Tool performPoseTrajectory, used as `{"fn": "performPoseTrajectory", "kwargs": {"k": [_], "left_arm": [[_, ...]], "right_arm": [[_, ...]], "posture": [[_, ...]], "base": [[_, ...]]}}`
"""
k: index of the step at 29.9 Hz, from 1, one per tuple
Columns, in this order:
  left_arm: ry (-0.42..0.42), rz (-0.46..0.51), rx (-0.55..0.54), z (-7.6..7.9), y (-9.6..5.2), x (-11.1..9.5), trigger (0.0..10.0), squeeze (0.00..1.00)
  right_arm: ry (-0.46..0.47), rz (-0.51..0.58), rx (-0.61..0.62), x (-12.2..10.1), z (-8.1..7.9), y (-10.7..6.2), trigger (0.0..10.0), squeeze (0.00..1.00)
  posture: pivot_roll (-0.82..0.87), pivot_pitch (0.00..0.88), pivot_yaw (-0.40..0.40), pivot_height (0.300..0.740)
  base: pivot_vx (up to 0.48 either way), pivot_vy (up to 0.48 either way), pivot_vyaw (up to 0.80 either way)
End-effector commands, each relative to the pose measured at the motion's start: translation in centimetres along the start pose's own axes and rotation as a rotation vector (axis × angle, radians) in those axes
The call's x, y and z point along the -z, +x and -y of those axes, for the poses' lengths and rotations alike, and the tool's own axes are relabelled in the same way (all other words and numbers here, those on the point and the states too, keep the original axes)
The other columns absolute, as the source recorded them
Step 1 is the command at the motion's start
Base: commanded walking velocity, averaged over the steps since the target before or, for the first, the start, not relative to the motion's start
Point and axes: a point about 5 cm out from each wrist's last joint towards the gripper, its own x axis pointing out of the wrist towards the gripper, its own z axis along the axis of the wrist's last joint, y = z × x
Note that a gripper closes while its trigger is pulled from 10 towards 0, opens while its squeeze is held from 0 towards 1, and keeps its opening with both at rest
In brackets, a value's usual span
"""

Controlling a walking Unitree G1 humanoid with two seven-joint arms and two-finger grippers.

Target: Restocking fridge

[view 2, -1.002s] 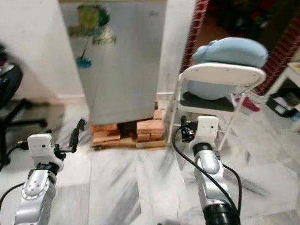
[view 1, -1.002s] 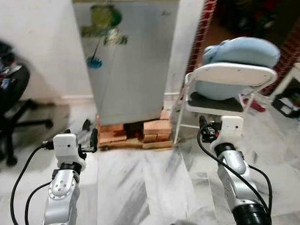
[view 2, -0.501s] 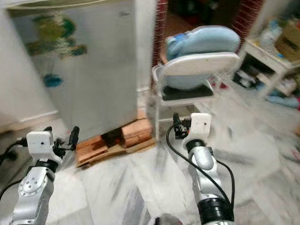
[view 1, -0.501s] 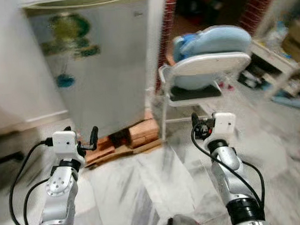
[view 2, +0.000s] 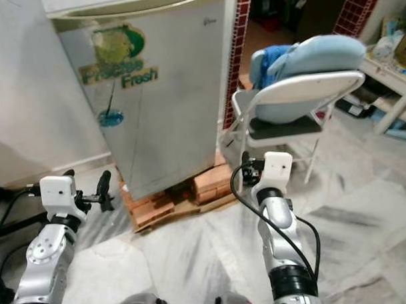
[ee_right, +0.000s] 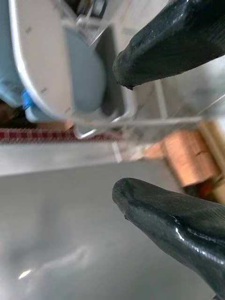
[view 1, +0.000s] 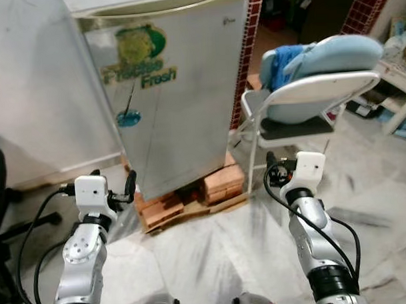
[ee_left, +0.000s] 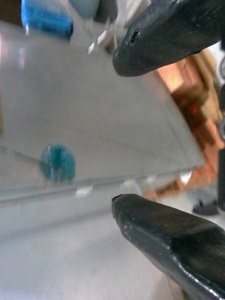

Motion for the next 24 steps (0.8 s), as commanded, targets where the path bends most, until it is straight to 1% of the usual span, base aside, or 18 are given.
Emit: {"fn": "performPoseTrajectory", "kwargs": {"k": [1,3,4,6,7,9,12,15,16,18,20,21,23,24], "left_arm": [[0.022,-0.005,-0.020,-0.7,-0.6,0.2,10.0,0.00],[0.025,-0.009,-0.020,-0.7,-0.9,0.4,10.0,0.00],[0.028,-0.019,-0.021,-0.7,-1.3,0.7,10.0,0.00],[0.033,-0.023,-0.023,-0.8,-1.4,0.8,10.0,0.00],[0.039,-0.026,-0.027,-0.9,-1.6,0.9,10.0,0.00],[0.041,-0.035,-0.042,-1.3,-2.2,1.1,10.0,0.00],[0.044,-0.039,-0.049,-1.4,-2.4,1.2,10.0,0.00],[0.046,-0.040,-0.055,-1.4,-2.5,1.2,10.0,0.00],[0.046,-0.040,-0.058,-1.5,-2.5,1.2,10.0,0.00],[0.043,-0.042,-0.065,-1.5,-2.6,1.3,10.0,0.00],[0.037,-0.052,-0.080,-1.7,-2.8,1.4,10.0,0.00],[0.038,-0.055,-0.081,-1.7,-3.0,1.4,10.0,0.00],[0.038,-0.057,-0.076,-1.6,-3.1,1.5,10.0,0.00],[0.038,-0.061,-0.068,-1.5,-3.1,1.6,10.0,0.00]], "right_arm": [[-0.049,0.026,0.032,-0.2,0.2,-0.1,10.0,0.00],[-0.050,0.007,0.025,0.0,0.3,-0.3,10.0,0.00],[-0.003,-0.011,-0.043,0.2,0.3,-0.8,10.0,0.00],[0.004,-0.017,-0.045,0.4,0.4,-0.9,10.0,0.00],[0.024,-0.023,-0.041,0.5,0.5,-1.1,10.0,0.00],[0.034,-0.014,-0.008,0.6,1.3,-1.6,10.0,0.00],[0.010,-0.027,-0.004,0.9,1.6,-1.8,10.0,0.00],[-0.095,-0.040,0.009,1.0,1.9,-1.8,10.0,0.00],[-0.107,-0.035,0.006,1.0,1.8,-1.8,10.0,0.00],[-0.070,-0.035,-0.021,1.1,1.6,-1.8,10.0,0.00],[-0.105,-0.020,0.010,1.0,1.9,-1.8,10.0,0.00],[-0.097,-0.030,0.014,1.1,1.9,-1.8,10.0,0.00],[-0.042,-0.068,-0.004,1.4,1.6,-1.9,10.0,0.00],[-0.042,-0.064,-0.030,1.3,1.4,-2.0,10.0,0.00]], "posture": [[0.00,0.000,-0.014,0.740],[0.00,0.000,-0.014,0.740],[0.00,0.000,-0.013,0.740],[0.00,0.000,-0.013,0.740],[0.00,0.000,-0.013,0.740],[0.00,0.000,-0.017,0.740],[0.01,0.000,-0.022,0.740],[0.01,0.000,-0.028,0.740],[0.02,0.000,-0.035,0.740],[0.02,0.000,-0.035,0.740],[0.02,0.000,-0.037,0.740],[0.02,0.000,-0.039,0.740],[0.02,0.000,-0.041,0.740],[0.02,0.000,-0.041,0.740]], "base": [[0.000,0.000,0.00],[0.000,0.000,0.00],[0.000,0.000,0.00],[0.000,0.000,0.00],[0.000,0.000,0.00],[0.000,0.000,0.00],[0.000,0.000,0.00],[0.000,0.000,0.00],[0.000,0.000,0.00],[0.000,0.000,0.00],[0.000,0.000,0.00],[0.000,0.000,0.00],[0.000,0.244,0.00],[0.000,0.454,0.00]]}}
